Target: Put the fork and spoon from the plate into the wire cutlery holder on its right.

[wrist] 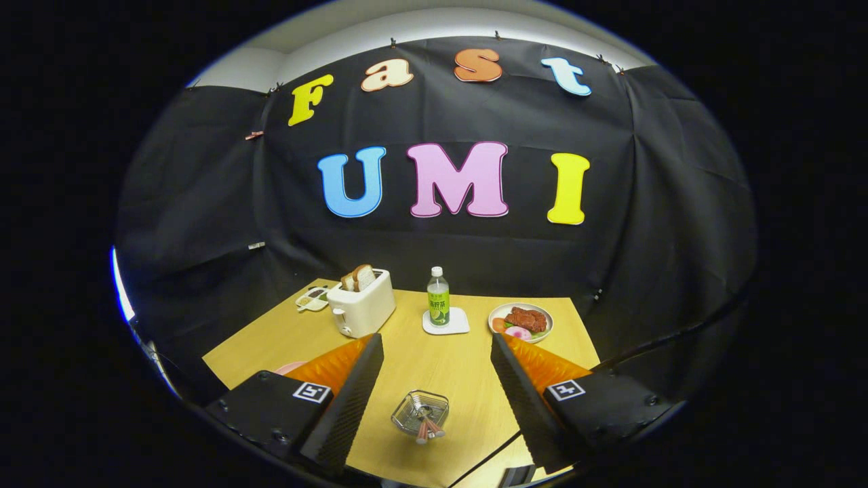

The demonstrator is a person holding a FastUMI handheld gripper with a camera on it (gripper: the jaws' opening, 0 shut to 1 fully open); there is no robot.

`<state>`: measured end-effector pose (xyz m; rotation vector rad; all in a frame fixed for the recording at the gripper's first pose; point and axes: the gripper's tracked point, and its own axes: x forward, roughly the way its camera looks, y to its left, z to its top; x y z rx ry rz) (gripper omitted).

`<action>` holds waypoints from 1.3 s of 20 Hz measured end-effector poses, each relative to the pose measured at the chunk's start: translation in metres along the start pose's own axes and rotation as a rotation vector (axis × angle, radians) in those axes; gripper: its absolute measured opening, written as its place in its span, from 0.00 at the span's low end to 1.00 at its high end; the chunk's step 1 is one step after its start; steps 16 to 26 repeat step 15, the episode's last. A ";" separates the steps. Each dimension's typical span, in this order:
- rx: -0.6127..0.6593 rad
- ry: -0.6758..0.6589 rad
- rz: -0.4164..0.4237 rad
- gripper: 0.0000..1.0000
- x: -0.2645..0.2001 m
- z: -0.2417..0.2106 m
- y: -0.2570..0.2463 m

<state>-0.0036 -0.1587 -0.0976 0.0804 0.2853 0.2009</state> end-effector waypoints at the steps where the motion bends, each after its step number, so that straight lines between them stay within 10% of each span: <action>1: 0.000 0.002 0.014 0.99 0.002 -0.002 0.003; 26: -0.052 0.054 0.135 0.99 0.013 -0.016 0.028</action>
